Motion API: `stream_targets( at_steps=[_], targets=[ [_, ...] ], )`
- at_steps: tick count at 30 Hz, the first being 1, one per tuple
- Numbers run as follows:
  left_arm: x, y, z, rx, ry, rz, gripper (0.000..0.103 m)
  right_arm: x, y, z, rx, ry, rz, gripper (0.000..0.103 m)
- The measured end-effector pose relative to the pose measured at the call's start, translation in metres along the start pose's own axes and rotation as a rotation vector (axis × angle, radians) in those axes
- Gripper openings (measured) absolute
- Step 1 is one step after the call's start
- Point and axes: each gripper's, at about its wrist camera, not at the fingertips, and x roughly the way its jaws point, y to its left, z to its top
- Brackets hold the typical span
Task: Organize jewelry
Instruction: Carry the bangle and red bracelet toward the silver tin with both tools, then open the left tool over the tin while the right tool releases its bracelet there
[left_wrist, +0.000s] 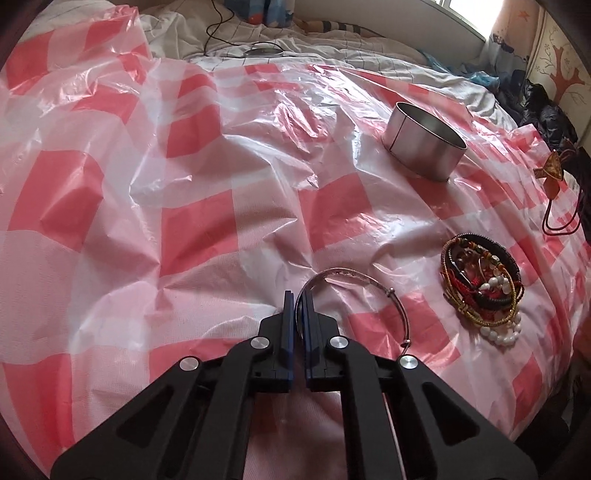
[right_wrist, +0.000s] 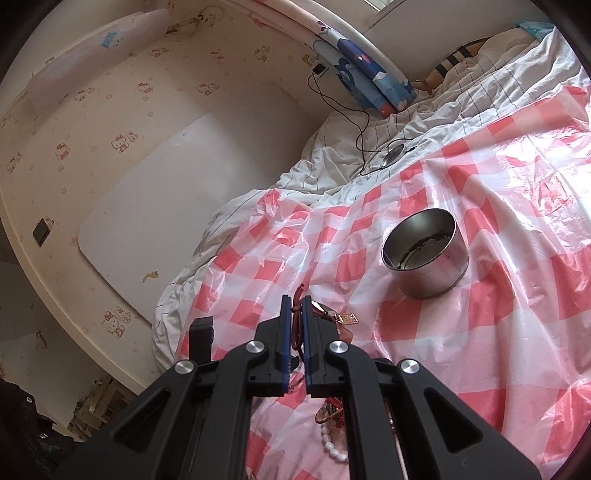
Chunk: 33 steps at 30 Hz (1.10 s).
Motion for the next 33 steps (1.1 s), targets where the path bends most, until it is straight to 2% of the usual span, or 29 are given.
stream_targets(
  at_steps=[3,6,9,14,17,21,24,28,30,32,33],
  targets=[
    [-0.014,0.001,0.001,-0.011,-0.026,-0.017,0.003,-0.004,0.003,0.002,-0.004,-0.007,0.003,0.007],
    [-0.033,0.008,0.012,-0.073,-0.068,-0.101,0.003,-0.008,0.007,0.006,-0.014,-0.016,0.005,0.007],
    [-0.049,-0.002,0.037,-0.066,-0.117,-0.141,0.003,-0.010,0.009,0.015,-0.022,-0.034,0.007,0.007],
    [-0.048,-0.049,0.091,0.006,-0.174,-0.176,0.003,-0.003,0.006,0.039,-0.016,-0.076,0.016,0.007],
    [-0.024,-0.080,0.127,0.046,-0.180,-0.165,0.003,0.006,0.001,0.053,-0.018,-0.086,0.006,0.007],
    [0.014,-0.114,0.158,0.093,-0.170,-0.128,0.003,0.014,-0.012,0.071,-0.007,-0.108,-0.010,0.007],
    [0.046,-0.131,0.174,0.113,-0.149,-0.102,0.004,0.028,-0.028,0.083,0.014,-0.115,-0.027,0.007],
    [0.075,-0.134,0.180,0.131,-0.111,-0.065,0.007,0.060,-0.059,0.090,0.049,-0.082,-0.068,0.007],
    [0.073,-0.129,0.177,0.134,-0.131,-0.024,0.018,0.076,-0.071,0.090,0.060,-0.057,-0.096,0.007],
    [0.063,-0.118,0.171,0.124,-0.164,0.005,0.035,0.093,-0.082,0.087,0.057,-0.018,-0.161,0.007],
    [0.050,-0.109,0.164,0.114,-0.199,0.027,0.038,0.100,-0.086,0.085,0.052,0.007,-0.188,0.007]
  ],
)
